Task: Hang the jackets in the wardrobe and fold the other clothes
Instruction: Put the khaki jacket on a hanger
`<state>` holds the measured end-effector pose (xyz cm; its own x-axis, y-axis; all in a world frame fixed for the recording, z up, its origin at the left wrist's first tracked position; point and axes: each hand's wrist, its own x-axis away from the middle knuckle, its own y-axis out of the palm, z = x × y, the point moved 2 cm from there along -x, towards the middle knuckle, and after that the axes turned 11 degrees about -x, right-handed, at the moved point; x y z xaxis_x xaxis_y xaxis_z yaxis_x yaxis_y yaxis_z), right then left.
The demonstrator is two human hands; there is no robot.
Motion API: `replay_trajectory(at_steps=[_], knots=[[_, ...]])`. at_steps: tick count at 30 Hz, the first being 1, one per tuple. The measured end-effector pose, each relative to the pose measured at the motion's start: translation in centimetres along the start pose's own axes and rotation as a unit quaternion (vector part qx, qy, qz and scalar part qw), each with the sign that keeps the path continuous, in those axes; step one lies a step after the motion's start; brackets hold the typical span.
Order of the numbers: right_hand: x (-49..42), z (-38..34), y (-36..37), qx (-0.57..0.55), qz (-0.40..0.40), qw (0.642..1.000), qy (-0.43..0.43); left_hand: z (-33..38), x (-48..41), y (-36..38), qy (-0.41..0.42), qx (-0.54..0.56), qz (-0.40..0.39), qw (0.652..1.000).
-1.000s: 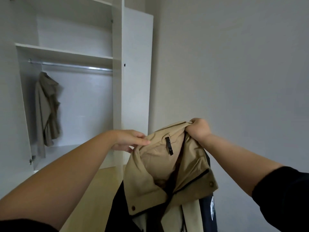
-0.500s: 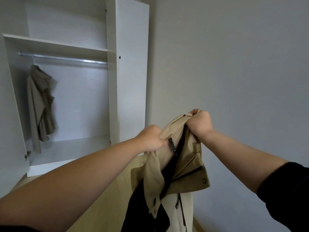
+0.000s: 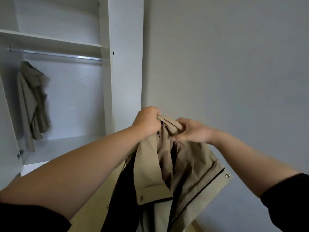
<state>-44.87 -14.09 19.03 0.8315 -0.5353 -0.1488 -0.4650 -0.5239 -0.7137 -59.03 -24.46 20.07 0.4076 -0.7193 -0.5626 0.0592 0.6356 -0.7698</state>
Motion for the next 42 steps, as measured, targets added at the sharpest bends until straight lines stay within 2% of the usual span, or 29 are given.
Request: replay_trajectory(at_steps=[3,5,9,11,13,14,15,16,18,19,20,24,29,35,38,42], knots=[[-0.8,0.8,1.8,0.076,0.055,0.995,0.017,0.6,0.2,0.7,0.049,-0.011,-0.02,0.999],[-1.0,1.3,2.3,0.115,0.121,0.985,0.031,0.1,0.3,0.8,0.079,-0.046,-0.048,0.995],[-1.0,0.0,2.3,0.101,0.268,0.958,-0.013,-1.4,0.6,0.9,0.078,-0.225,-0.162,0.958],[-1.2,-1.5,1.8,0.137,0.306,0.94,-0.059,-1.9,0.0,-0.5,0.046,-0.319,-0.123,0.939],[-1.5,-2.9,0.6,0.22,0.356,0.899,-0.131,-2.4,-1.1,-2.6,0.035,-0.357,-0.016,0.933],[-1.7,-3.3,-0.3,0.245,0.384,0.876,-0.157,-2.9,-1.8,-3.5,0.028,-0.343,0.042,0.938],[-2.1,-3.2,-1.3,0.249,0.399,0.871,-0.142,-3.7,-2.4,-4.2,0.005,-0.316,0.077,0.946],[-2.7,-2.7,-2.0,0.252,0.385,0.884,-0.08,-4.6,-2.8,-4.5,-0.037,-0.289,0.064,0.954],[-3.6,-0.9,-1.5,0.275,0.239,0.927,0.09,-6.0,-2.5,-3.0,-0.1,-0.264,-0.074,0.956],[-4.1,0.2,-0.6,0.256,0.184,0.939,0.141,-6.7,-2.5,-1.6,-0.129,-0.235,-0.129,0.955],[-4.4,0.9,0.1,0.225,0.165,0.947,0.16,-7.3,-2.6,-0.5,-0.156,-0.2,-0.142,0.957],[-6.1,2.8,0.2,0.075,0.258,0.949,0.165,-9.5,-3.2,2.8,-0.204,-0.125,-0.067,0.969],[-9.0,7.0,-0.2,0.004,0.298,0.924,0.238,-11.9,-6.1,9.2,-0.209,-0.07,-0.186,0.957],[-10.8,11.5,-1.5,-0.083,0.294,0.9,0.311,-8.8,-11.0,13.6,-0.216,0.03,-0.236,0.947],[-9.7,13.3,-2.5,-0.125,0.327,0.876,0.333,-6.3,-11.8,14.8,-0.243,0.111,-0.218,0.939],[-5.1,13.4,-4.3,-0.155,0.406,0.836,0.335,-2.3,-10.4,15.4,-0.272,0.239,-0.153,0.92]])
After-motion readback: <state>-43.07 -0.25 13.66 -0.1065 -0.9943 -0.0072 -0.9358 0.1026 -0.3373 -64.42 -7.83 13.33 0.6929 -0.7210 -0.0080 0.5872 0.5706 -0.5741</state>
